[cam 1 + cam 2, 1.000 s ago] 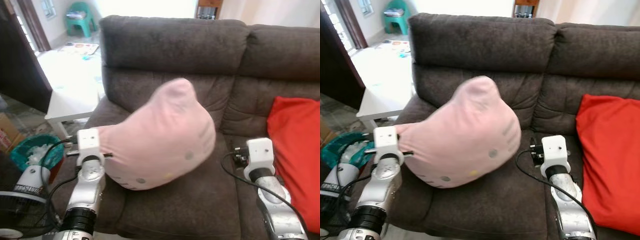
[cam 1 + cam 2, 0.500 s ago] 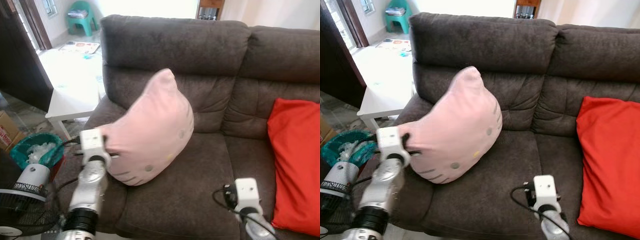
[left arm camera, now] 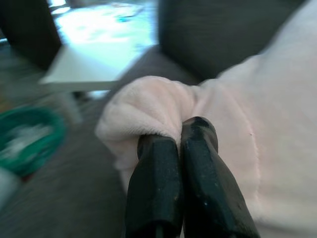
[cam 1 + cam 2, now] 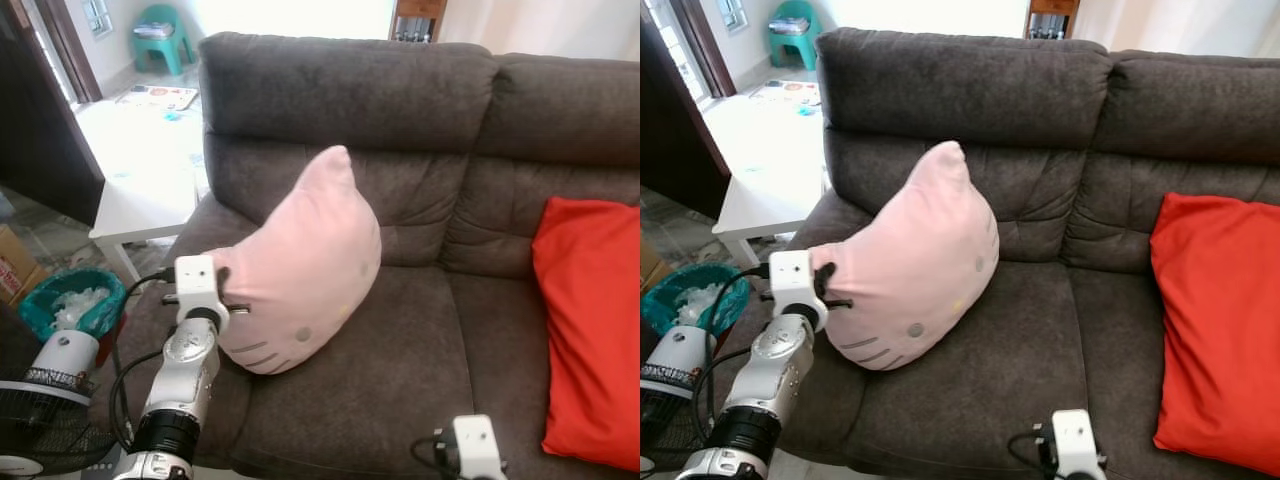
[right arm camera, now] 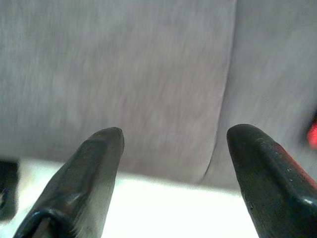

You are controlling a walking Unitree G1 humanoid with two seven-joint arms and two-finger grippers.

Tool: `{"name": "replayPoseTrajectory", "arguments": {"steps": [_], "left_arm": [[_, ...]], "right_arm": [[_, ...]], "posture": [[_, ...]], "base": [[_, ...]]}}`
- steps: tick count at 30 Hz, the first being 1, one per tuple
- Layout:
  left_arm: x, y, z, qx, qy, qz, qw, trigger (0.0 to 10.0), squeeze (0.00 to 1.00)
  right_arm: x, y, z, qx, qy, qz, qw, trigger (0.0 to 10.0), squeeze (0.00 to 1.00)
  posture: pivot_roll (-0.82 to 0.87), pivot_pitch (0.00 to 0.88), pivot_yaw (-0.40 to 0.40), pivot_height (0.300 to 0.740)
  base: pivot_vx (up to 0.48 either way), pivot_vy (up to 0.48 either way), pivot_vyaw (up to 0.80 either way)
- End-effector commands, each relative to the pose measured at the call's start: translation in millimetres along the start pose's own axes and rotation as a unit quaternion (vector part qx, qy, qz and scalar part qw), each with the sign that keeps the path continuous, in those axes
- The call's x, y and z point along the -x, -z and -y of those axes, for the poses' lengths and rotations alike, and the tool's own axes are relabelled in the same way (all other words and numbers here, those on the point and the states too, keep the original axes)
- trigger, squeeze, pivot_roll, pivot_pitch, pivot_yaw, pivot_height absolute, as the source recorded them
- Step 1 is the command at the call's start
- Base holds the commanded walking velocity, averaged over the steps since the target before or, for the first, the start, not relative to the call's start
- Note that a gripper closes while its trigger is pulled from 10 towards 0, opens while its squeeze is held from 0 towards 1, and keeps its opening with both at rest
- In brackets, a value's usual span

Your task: Move the pillow to the sofa from floor

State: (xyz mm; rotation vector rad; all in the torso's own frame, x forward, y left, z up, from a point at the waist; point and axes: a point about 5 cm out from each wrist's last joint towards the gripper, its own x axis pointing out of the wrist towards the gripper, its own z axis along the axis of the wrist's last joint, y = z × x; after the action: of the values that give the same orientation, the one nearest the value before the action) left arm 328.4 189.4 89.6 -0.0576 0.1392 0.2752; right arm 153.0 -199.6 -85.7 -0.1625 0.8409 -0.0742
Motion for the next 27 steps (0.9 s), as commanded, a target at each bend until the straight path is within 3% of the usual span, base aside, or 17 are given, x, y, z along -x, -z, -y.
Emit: {"name": "replayPoseTrajectory", "arguments": {"steps": [1,6,11,12,14,19,21,27], "left_arm": [[-2.6,-8.3,-27.5,0.009,-0.082,0.023,0.996,10.0,0.0],[-1.8,-8.0,-29.1,0.002,-0.081,0.026,0.996,10.0,0.0],[-0.2,4.2,3.6,0.0,0.05,-0.008,0.999,10.0,0.0],[-0.2,4.2,3.6,0.0,0.05,-0.008,0.999,10.0,0.0],[5.3,3.6,27.7,-0.048,0.154,0.008,0.987,10.0,0.0],[7.5,2.4,32.3,-0.07,0.178,0.02,0.981,10.0,0.0],[9.0,-3.0,30.2,-0.106,0.179,0.052,0.977,10.0,0.0],[11.6,-1.6,27.1,-0.129,0.193,0.058,0.971,10.0,0.0]], "right_arm": [[2.6,9.1,1.4,-0.002,0.005,-0.013,1.0,10.0,0.0],[5.3,16.8,1.1,-0.007,0.004,-0.022,1.0,10.0,0.0],[11.4,35.0,5.3,-0.005,0.012,-0.056,0.998,10.0,0.0],[11.4,35.0,5.3,-0.005,0.012,-0.056,0.998,10.0,0.0],[13.4,41.5,9.6,-0.042,0.025,-0.072,0.996,10.0,0.0],[14.5,45.0,11.4,-0.065,0.032,-0.082,0.994,10.0,0.0],[17.7,54.6,6.4,-0.111,0.02,-0.111,0.987,10.0,0.0],[19.8,59.2,-0.8,-0.122,0.01,-0.123,0.985,10.0,0.0]], "posture": [[0.02,0.017,-0.02,0.74],[0.02,0.017,-0.02,0.74],[0.02,0.007,-0.02,0.74],[0.02,0.007,-0.02,0.74],[0.02,0.0,-0.017,0.74],[0.02,0.0,-0.017,0.74],[0.03,0.001,-0.014,0.74],[0.02,0.006,-0.011,0.74]], "base": [[0.0,0.0,0.0],[0.0,0.0,0.0],[0.0,0.0,0.0],[0.0,0.0,0.0],[0.0,0.0,0.0],[0.0,0.0,0.0],[0.0,0.0,0.0],[0.0,0.0,0.0]]}}
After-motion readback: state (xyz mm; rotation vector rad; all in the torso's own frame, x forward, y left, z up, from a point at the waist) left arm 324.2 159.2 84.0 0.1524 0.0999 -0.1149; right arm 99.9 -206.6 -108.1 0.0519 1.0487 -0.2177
